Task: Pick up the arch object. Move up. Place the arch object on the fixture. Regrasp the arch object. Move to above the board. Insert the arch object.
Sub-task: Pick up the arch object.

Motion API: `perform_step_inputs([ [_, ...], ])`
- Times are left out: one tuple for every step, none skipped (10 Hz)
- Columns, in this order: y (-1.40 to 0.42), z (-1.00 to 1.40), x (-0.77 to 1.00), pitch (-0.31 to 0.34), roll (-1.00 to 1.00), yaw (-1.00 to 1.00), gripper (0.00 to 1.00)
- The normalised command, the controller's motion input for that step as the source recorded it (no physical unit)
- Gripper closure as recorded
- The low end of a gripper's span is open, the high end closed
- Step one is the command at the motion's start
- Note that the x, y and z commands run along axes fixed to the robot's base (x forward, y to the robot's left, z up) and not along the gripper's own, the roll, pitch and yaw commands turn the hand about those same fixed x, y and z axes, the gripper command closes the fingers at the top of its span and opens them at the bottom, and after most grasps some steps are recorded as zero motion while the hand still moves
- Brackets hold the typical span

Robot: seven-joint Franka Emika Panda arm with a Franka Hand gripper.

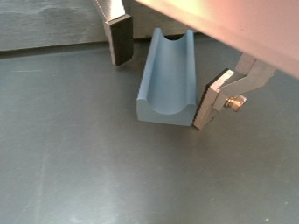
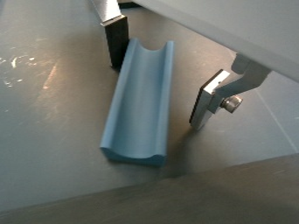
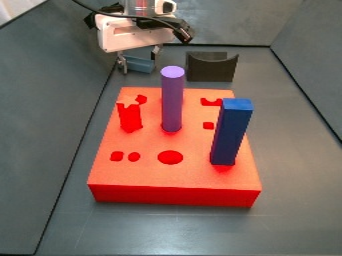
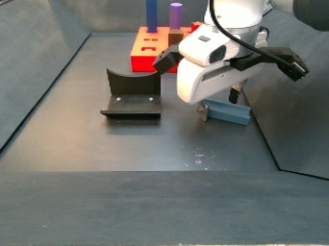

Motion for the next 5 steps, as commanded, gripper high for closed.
perform_step_inputs([
  [0.0,-0.09,-0.02,-0.067,-0.15,0.0,0.0],
  [0.0,-0.05,-0.06,-0.047,-0.05,0.03,0.0],
  [-0.06,-0.01,-0.08,-0.05,0.0,0.1,0.0],
  [0.0,0.0,0.0,0.0,0.0,0.0,1.0],
  [0.0,0.0,0.0,0.0,0.0,0.0,1.0],
])
